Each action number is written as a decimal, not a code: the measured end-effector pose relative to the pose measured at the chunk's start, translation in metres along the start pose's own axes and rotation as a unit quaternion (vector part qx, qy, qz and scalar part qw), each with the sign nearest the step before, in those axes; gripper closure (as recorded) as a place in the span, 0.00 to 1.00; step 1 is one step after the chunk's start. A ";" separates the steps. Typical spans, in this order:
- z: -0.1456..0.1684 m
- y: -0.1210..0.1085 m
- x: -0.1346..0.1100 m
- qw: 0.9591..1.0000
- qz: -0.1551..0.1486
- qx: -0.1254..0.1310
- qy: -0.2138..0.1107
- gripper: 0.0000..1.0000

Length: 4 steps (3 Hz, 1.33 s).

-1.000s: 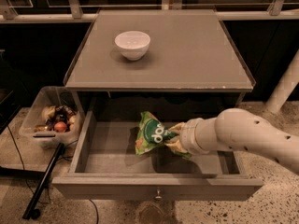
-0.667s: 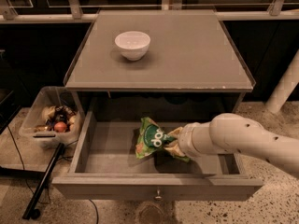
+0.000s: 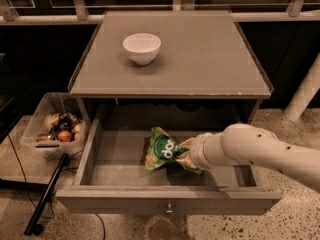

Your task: Place green rice chip bag into top drawer

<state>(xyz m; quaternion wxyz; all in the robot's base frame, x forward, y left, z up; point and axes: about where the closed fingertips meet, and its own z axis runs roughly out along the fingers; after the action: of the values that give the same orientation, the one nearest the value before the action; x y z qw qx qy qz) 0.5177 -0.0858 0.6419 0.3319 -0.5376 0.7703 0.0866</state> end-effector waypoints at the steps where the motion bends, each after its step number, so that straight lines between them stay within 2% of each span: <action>1: 0.000 0.000 0.000 1.000 0.000 0.000 0.000 0.59; 3: 0.000 0.000 0.000 1.000 0.000 0.000 0.000 0.13; 4: 0.000 0.000 0.000 1.000 0.000 0.000 0.000 0.00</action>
Offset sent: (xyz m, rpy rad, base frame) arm 0.0000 0.0000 0.0000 0.0000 0.0000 0.0000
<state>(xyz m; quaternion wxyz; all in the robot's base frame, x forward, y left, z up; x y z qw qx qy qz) 0.5177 -0.0857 0.6419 0.3319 -0.5377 0.7702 0.0867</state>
